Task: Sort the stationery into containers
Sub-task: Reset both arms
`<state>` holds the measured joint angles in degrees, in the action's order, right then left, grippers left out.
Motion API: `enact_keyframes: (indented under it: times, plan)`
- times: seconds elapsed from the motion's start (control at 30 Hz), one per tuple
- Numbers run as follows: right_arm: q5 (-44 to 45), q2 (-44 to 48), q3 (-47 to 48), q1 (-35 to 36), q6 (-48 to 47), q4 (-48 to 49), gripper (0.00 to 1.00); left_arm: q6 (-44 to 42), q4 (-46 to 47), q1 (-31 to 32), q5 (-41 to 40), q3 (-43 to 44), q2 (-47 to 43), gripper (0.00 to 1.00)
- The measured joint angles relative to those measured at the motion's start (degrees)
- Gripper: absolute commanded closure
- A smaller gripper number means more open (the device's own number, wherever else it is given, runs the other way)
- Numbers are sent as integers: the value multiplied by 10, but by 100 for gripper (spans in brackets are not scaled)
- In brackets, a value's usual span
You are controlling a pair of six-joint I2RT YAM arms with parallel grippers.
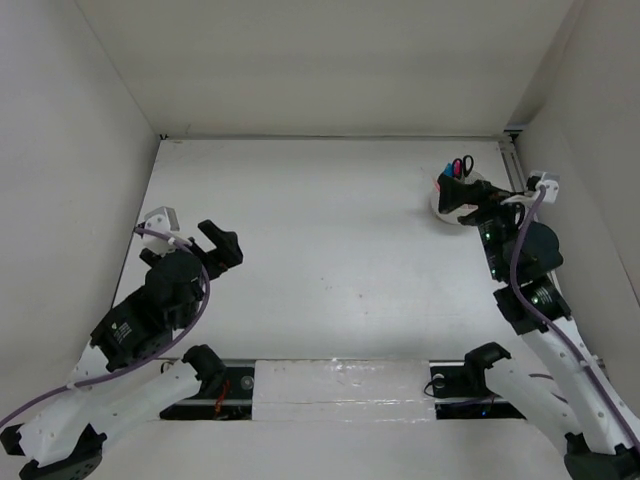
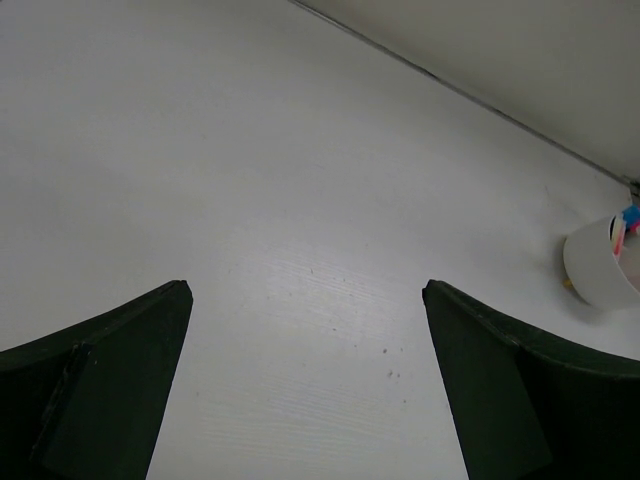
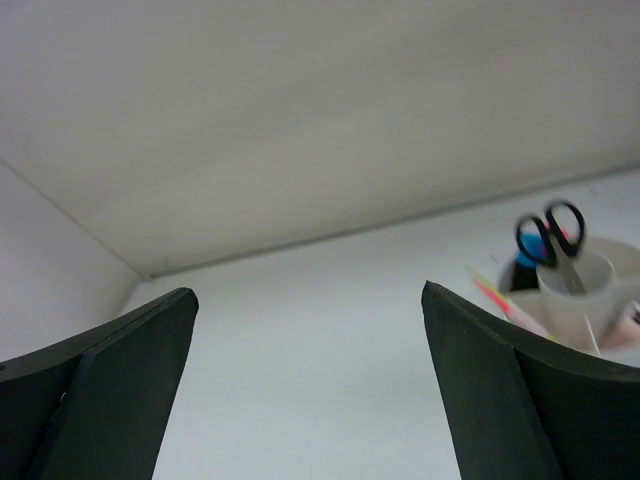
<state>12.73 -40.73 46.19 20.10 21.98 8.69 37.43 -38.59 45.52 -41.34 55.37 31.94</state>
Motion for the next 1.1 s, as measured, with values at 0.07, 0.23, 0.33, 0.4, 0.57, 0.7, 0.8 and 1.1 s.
enact_keyframes:
  times: [0.07,0.23,0.33,0.4,0.57,0.7,0.8,1.1]
  plan:
    - [54,28,3,30,-2,-81,0,14,-16,0,-25,11,-2,0]
    - [124,92,3,61,16,-265,0,23,-36,0,-53,14,-26,0]
    - [111,136,3,74,34,-333,0,25,-45,0,-52,18,-44,0]
    - [91,167,4,79,40,-364,0,25,-54,0,-47,29,-47,0]
    - [54,209,28,85,48,-441,0,24,-75,0,-10,60,-37,0]
    - [40,232,42,111,49,-465,0,13,-83,0,40,67,-9,0]
    - [42,232,48,144,52,-480,0,6,-91,0,72,67,15,0]
    - [92,228,48,244,76,-509,0,0,-101,0,103,67,-1,0]
